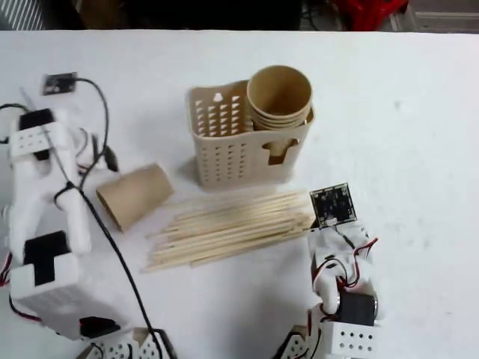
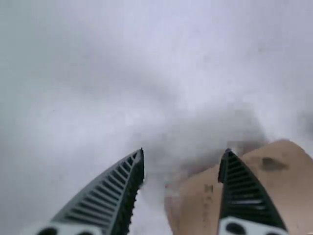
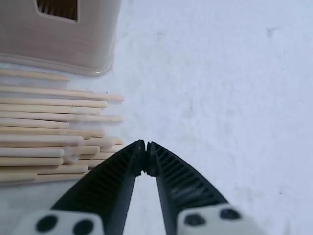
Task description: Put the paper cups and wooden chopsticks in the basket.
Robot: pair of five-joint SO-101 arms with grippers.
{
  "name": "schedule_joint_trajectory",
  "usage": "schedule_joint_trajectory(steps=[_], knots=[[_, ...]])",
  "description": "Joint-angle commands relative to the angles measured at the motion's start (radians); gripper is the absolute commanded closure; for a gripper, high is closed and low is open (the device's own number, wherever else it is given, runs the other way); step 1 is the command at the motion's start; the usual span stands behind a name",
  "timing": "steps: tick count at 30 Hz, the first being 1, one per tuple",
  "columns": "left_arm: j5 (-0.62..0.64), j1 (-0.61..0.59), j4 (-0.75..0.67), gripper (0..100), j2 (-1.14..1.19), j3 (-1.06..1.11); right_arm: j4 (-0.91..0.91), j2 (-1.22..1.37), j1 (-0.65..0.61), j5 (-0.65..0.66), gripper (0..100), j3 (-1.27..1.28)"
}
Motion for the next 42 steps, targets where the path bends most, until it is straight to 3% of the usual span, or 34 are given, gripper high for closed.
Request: schedule_joint_trajectory(steps=[1, 8, 12, 19, 25, 28, 31, 36, 42], knots=[[0.060, 0.087, -0.028, 74, -0.028, -0.002, 0.002, -0.012, -0.008, 0.011, 97.8, -0.008], [0.097, 0.153, -0.026, 74, -0.028, -0.002, 0.002, -0.012, -0.007, 0.011, 97.8, -0.008], [0.064, 0.125, -0.014, 74, -0.041, -0.051, 0.002, -0.012, -0.008, 0.011, 97.8, -0.008], [0.000, 0.022, 0.278, 74, -0.099, -0.278, 0.002, -0.012, -0.008, 0.011, 97.8, -0.008], [-0.054, -0.044, 0.417, 70, -0.203, -0.212, 0.002, -0.012, -0.008, 0.011, 97.8, -0.008], [-0.052, -0.045, 0.396, 69, -0.232, -0.103, 0.002, -0.012, -0.010, 0.011, 97.8, -0.008], [-0.044, -0.044, 0.288, 69, -0.232, 0.023, 0.002, -0.012, -0.010, 0.011, 97.8, -0.008], [0.037, -0.021, 0.091, 68, -0.232, 0.195, 0.004, -0.012, -0.010, 0.011, 97.8, -0.008], [0.163, 0.073, -0.028, 68, -0.232, 0.252, 0.004, -0.012, -0.010, 0.011, 97.8, -0.008]])
